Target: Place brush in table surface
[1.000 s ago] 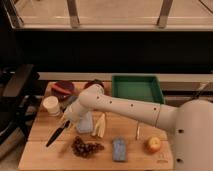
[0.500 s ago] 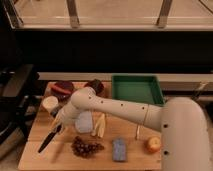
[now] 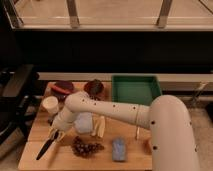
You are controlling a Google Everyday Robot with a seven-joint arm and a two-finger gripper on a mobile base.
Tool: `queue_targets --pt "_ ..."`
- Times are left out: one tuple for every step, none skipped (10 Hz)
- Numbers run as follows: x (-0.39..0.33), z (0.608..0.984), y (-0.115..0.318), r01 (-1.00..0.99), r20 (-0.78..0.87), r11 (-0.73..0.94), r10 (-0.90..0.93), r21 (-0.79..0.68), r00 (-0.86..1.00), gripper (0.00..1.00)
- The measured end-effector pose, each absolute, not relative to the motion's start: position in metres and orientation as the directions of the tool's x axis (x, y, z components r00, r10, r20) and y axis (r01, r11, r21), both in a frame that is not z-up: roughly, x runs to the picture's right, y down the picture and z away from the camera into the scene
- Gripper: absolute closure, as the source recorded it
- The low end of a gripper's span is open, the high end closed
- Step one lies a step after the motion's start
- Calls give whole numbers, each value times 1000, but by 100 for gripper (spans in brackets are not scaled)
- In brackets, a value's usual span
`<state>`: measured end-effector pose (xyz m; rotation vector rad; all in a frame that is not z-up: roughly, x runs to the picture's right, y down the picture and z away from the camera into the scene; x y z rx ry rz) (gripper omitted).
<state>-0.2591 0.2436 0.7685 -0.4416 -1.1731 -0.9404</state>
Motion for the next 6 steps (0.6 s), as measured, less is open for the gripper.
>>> queue_targets --pt "-253 771 248 814 920 563 -379 140 104 38" --pt "-247 772 250 820 919 560 -375 120 122 38" --pt "-241 773 249 824 915 557 -380 106 139 38" --pt "-235 773 247 827 908 555 -389 95 157 38" --pt "-232 774 246 826 905 556 -391 90 165 38" --pt "-233 773 245 826 905 556 -392 92 163 38"
